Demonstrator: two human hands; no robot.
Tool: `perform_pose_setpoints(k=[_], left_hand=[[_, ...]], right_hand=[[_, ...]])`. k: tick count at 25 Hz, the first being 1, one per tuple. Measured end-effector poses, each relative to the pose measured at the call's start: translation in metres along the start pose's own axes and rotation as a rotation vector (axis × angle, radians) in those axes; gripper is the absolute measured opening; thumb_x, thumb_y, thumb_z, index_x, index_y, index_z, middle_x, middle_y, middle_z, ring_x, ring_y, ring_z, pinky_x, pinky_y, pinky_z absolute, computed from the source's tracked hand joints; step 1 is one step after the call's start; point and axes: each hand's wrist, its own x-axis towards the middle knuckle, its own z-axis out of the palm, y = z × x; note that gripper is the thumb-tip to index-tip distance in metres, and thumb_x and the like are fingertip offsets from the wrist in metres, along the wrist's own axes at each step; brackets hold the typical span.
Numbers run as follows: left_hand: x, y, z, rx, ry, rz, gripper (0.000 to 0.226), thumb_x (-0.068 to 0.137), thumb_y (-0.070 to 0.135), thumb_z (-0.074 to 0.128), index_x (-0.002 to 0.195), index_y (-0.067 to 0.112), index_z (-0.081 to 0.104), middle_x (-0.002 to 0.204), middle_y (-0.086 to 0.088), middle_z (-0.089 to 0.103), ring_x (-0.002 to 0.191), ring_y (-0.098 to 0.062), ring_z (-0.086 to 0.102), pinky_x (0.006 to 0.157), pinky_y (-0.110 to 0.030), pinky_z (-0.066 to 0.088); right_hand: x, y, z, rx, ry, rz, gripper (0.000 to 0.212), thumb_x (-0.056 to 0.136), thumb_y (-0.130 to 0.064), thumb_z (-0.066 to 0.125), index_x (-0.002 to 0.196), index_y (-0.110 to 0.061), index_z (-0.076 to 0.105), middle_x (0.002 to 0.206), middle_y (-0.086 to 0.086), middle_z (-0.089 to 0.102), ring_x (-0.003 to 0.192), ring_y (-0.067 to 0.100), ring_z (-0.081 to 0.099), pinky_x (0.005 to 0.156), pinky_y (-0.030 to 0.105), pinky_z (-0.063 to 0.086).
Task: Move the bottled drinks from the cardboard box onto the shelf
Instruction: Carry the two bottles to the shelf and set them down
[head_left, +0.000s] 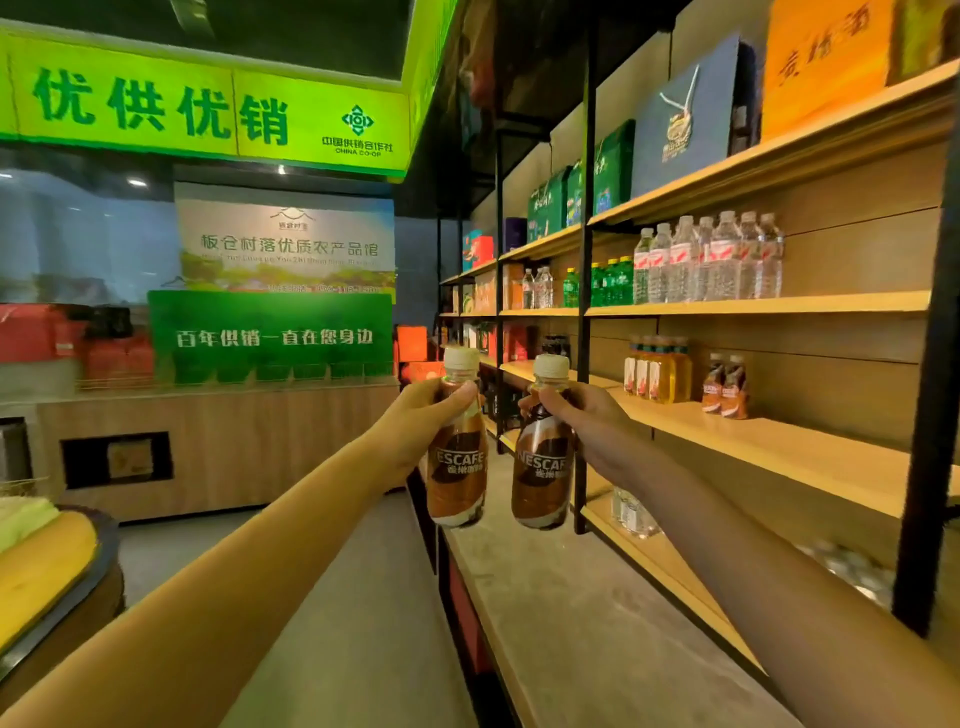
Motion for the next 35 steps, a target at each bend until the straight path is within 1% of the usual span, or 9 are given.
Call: perform_pose_setpoints(k=[4,7,10,14,17,22,28,32,35], left_hand=[[0.101,-0.044,-0.011,0.014,-0.103,-0.022,0.017,0.093,0.025,0.052,0.102,0.012,0.059,0.095,-0.006,0.066,0.092,-0.019,0.064,0.086,-0.036,0.049],[0.169,-0.087,-0.006,-0.021,-0.150,-0.028,0.014,0.093,0.025,0.052,0.098,0.014,0.060,0.096,-0.007,0.065,0.100,-0.026,0.062,0.097,-0.045,0.045],[0.234,-0.121,0.007,-0.006,-0.188,-0.026,0.019,0.094,0.026,0.051,0.102,0.012,0.060,0.103,-0.009,0.065,0.105,-0.028,0.060,0.101,-0.048,0.042],[0.338,-0.156,0.038,0.011,-0.241,-0.009,0.034,0.092,0.033,0.051,0.115,0.009,0.058,0.111,-0.009,0.063,0.113,-0.029,0.056,0.104,-0.050,0.037],[0.413,-0.176,0.070,0.006,-0.300,0.015,0.033,0.093,0.034,0.049,0.112,0.009,0.059,0.107,-0.007,0.063,0.110,-0.026,0.056,0.102,-0.046,0.038],[0.509,-0.210,0.138,-0.056,-0.438,0.036,0.028,0.093,0.034,0.049,0.107,0.013,0.059,0.104,-0.005,0.062,0.103,-0.022,0.057,0.093,-0.040,0.042],[0.604,-0.263,0.239,-0.164,-0.667,0.024,0.040,0.092,0.036,0.053,0.122,0.010,0.054,0.111,-0.008,0.063,0.105,-0.023,0.059,0.083,-0.031,0.046],[0.664,-0.287,0.301,-0.225,-0.837,0.046,0.036,0.091,0.033,0.053,0.119,0.010,0.053,0.111,-0.008,0.062,0.109,-0.028,0.058,0.097,-0.041,0.045],[0.703,-0.293,0.339,-0.266,-0.934,0.029,0.043,0.092,0.031,0.052,0.129,0.010,0.050,0.121,-0.010,0.060,0.113,-0.028,0.056,0.101,-0.045,0.043]], right_hand=[[0.085,0.046,-0.007,-0.050,0.091,0.040,0.017,0.091,-0.028,0.055,0.091,-0.015,0.066,0.101,0.002,0.069,0.103,0.023,0.061,0.096,0.040,0.046],[0.139,0.083,-0.026,-0.087,0.164,0.065,0.015,0.091,-0.029,0.055,0.090,-0.017,0.065,0.101,0.001,0.069,0.105,0.024,0.061,0.100,0.045,0.045],[0.193,0.115,-0.055,-0.125,0.214,0.071,0.018,0.091,-0.030,0.054,0.094,-0.015,0.064,0.100,0.001,0.070,0.104,0.023,0.062,0.099,0.049,0.045],[0.273,0.154,-0.110,-0.209,0.298,0.065,0.026,0.091,-0.033,0.055,0.103,-0.011,0.064,0.107,0.006,0.070,0.105,0.023,0.063,0.099,0.046,0.046],[0.326,0.180,-0.154,-0.220,0.363,0.063,0.017,0.091,-0.031,0.056,0.094,-0.015,0.062,0.110,0.010,0.069,0.106,0.025,0.063,0.098,0.044,0.047],[0.372,0.211,-0.228,-0.278,0.506,0.105,0.028,0.090,-0.028,0.057,0.108,-0.006,0.059,0.110,0.011,0.067,0.104,0.025,0.063,0.097,0.042,0.048],[0.389,0.239,-0.303,-0.270,0.706,0.116,0.014,0.093,-0.023,0.053,0.095,-0.013,0.062,0.092,0.000,0.068,0.086,0.014,0.063,0.081,0.029,0.052],[0.412,0.266,-0.340,-0.330,0.872,0.152,0.011,0.092,-0.024,0.055,0.096,-0.016,0.062,0.094,0.001,0.069,0.091,0.017,0.065,0.086,0.033,0.052],[0.433,0.276,-0.360,-0.385,0.963,0.166,0.018,0.092,-0.026,0.054,0.100,-0.013,0.064,0.093,0.000,0.070,0.088,0.015,0.066,0.079,0.030,0.052]])
